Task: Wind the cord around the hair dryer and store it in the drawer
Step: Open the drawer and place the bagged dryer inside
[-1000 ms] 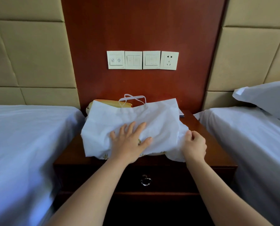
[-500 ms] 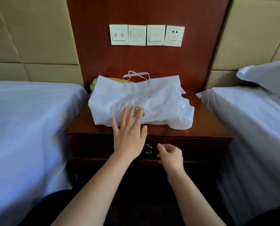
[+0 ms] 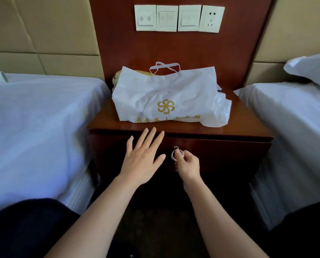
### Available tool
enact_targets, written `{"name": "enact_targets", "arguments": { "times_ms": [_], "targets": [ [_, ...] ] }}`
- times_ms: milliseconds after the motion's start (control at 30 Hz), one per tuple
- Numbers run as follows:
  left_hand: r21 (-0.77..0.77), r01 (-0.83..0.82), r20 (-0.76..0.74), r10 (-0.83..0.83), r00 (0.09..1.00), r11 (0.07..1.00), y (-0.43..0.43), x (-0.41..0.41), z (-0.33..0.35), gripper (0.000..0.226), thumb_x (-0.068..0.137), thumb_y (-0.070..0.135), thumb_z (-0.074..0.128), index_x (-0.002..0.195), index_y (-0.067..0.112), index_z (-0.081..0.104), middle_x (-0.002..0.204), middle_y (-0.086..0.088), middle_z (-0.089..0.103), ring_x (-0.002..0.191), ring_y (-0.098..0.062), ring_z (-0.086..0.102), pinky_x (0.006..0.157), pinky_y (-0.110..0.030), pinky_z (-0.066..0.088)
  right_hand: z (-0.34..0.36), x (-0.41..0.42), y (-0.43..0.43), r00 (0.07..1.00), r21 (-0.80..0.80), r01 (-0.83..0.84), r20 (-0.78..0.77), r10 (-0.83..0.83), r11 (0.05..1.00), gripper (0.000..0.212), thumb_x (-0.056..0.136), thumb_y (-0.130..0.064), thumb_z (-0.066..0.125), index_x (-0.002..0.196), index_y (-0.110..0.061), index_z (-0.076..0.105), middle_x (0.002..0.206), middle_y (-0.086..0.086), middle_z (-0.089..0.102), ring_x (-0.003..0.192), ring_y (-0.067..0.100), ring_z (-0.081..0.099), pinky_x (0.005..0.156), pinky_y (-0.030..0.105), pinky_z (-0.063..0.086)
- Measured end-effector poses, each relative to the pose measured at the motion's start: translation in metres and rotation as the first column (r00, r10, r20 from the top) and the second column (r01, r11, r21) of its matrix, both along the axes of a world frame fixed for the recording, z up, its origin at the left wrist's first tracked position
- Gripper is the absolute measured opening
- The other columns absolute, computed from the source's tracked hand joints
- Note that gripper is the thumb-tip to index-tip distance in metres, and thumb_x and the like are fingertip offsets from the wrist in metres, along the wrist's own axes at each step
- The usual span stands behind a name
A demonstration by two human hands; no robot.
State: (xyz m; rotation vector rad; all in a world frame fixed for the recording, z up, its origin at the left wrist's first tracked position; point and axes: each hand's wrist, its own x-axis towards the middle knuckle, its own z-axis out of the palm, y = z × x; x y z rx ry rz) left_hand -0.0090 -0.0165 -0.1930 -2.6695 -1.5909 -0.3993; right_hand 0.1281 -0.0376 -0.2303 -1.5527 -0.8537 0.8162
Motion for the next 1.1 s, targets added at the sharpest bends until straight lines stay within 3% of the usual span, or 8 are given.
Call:
{"name": "enact_targets", "arguments": {
  "times_ms": [100, 200, 333, 533, 700, 833, 1000, 1100],
  "targets": [
    [-0.100, 0.020, -0.025, -0.023, 0.999, 0.995, -0.004, 0.002, 0.015, 0.057, 0.099, 0.047, 0.028, 0.151, 0.029, 0.016, 0.162, 0.005, 0.002, 0.148, -0.012, 0.000, 0.117, -0.046, 0.000, 0.000, -0.001, -0.031, 0.995, -0.022, -0.068, 0.073, 0.070, 0.997, 0.035, 0.093, -0.030, 0.052, 0.063, -0.013, 0.053, 0.058, 0.001, 0.056, 0.057, 0.017, 0.051, 0.059, 0.033, 0.041],
    [-0.217, 0.064, -0.062, -0.079, 0.995, 0.974, -0.018, -0.002, 0.028, 0.049, 0.099, 0.047, 0.026, 0.142, 0.028, 0.038, 0.151, 0.006, 0.038, 0.140, -0.013, 0.031, 0.116, -0.043, 0.010, 0.014, 0.006, -0.069, 0.929, -0.102, -0.160, 0.320, 0.185, 0.982, 0.035, 0.092, -0.031, 0.053, 0.061, -0.018, 0.060, 0.055, -0.006, 0.060, 0.051, 0.006, 0.058, 0.060, 0.028, 0.048],
    [-0.250, 0.071, -0.075, -0.093, 0.993, 0.966, -0.052, -0.012, 0.031, 0.045, 0.099, 0.048, 0.024, 0.132, 0.032, 0.049, 0.132, 0.008, 0.058, 0.120, -0.015, 0.052, 0.107, -0.037, 0.023, 0.047, 0.019, -0.115, 0.851, 0.086, -0.124, 0.521, 0.061, 0.989, 0.024, 0.092, -0.024, 0.055, 0.069, -0.019, 0.062, 0.057, -0.004, 0.062, 0.050, 0.005, 0.060, 0.053, 0.022, 0.048],
    [-0.266, 0.056, -0.024, -0.064, 0.998, 0.962, -0.101, -0.021, 0.034, 0.045, 0.099, 0.047, 0.023, 0.128, 0.033, 0.055, 0.124, 0.010, 0.064, 0.116, -0.015, 0.056, 0.105, -0.035, 0.028, 0.069, 0.008, -0.146, 0.516, 0.048, -0.005, 0.856, -0.039, 0.999, 0.023, 0.093, -0.036, 0.049, 0.086, -0.021, 0.065, 0.078, -0.007, 0.062, 0.070, 0.019, 0.061, 0.054, 0.027, 0.037],
    [-0.450, 0.067, 0.002, -0.074, 0.997, 0.890, -0.105, -0.026, 0.044, 0.035, 0.099, 0.047, 0.026, 0.087, 0.022, 0.047, 0.088, 0.004, 0.049, 0.083, -0.019, 0.048, 0.080, -0.031, 0.032, 0.082, 0.012, -0.144, 0.437, -0.156, -0.026, 0.887, 0.151, 0.987, 0.040, 0.095, -0.040, 0.045, 0.071, -0.013, 0.061, 0.058, -0.006, 0.049, 0.050, 0.014, 0.041, 0.044, 0.022, 0.024],
    [-0.476, 0.085, 0.027, -0.083, 0.996, 0.875, -0.100, -0.024, 0.048, 0.047, 0.099, 0.046, 0.029, 0.065, 0.015, 0.035, 0.061, 0.000, 0.043, 0.077, -0.022, 0.057, 0.086, -0.035, 0.036, 0.085, 0.014, -0.137, 0.470, -0.229, -0.071, 0.851, 0.235, 0.971, 0.042, 0.095, -0.041, 0.046, 0.066, -0.012, 0.058, 0.056, -0.004, 0.047, 0.055, 0.020, 0.045, 0.045, 0.022, 0.026],
    [-0.532, 0.048, 0.002, -0.055, 0.998, 0.845, -0.086, -0.014, 0.060, 0.053, 0.098, 0.050, 0.028, 0.058, 0.017, 0.038, 0.063, -0.002, 0.049, 0.093, -0.027, 0.055, 0.102, -0.044, 0.037, 0.094, 0.020, -0.120, 0.491, -0.344, -0.142, 0.790, 0.368, 0.928, 0.043, 0.092, -0.045, 0.049, 0.074, -0.010, 0.067, 0.071, 0.002, 0.063, 0.068, 0.024, 0.059, 0.057, 0.028, 0.040],
    [-0.575, 0.106, 0.188, 0.005, 0.982, 0.811, -0.073, -0.005, 0.072, 0.048, 0.099, 0.046, 0.031, 0.088, 0.018, 0.068, 0.083, -0.002, 0.071, 0.083, -0.017, 0.068, 0.097, -0.036, 0.047, 0.097, 0.028, -0.101, 0.551, -0.362, -0.189, 0.730, 0.404, 0.913, 0.037, 0.091, -0.043, 0.051, 0.070, -0.015, 0.065, 0.069, 0.000, 0.061, 0.071, 0.023, 0.060, 0.060, 0.028, 0.042]
  ]
}}
